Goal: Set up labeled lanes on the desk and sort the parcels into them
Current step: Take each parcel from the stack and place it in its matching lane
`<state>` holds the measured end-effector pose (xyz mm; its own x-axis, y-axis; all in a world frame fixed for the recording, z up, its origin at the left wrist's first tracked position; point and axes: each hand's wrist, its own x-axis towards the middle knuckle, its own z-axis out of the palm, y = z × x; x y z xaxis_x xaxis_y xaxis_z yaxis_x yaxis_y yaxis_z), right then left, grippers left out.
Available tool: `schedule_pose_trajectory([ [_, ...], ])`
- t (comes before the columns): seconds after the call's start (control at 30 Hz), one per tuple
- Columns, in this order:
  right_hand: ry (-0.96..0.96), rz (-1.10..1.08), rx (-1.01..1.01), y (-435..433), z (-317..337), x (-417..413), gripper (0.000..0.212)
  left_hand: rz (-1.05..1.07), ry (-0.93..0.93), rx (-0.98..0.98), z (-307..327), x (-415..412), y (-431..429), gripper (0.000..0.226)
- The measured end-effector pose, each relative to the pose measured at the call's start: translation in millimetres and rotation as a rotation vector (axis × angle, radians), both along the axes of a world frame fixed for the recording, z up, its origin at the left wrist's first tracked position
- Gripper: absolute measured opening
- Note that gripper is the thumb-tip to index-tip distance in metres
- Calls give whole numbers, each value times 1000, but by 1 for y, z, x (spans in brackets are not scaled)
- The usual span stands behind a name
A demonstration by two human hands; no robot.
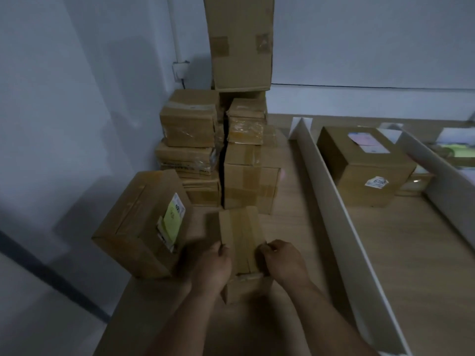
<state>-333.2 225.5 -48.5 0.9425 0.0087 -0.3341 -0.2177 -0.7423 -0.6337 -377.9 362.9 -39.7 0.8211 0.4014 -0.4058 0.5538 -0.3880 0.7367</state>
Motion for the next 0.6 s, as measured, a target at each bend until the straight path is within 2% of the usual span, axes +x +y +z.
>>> schedule_pose_trajectory([
  [0.27,-81,-116,-5,-42,5,-4,28,-37,-18,-131,-9,10,-41,44],
  [0.47,-111,-122,8,-50,9,-6,29,-61,-81,-111,-8,12,-51,48],
  [0.6,-168,-95,119,-42,14,-6,22,-42,-82,-49,-6,14,-39,55],
])
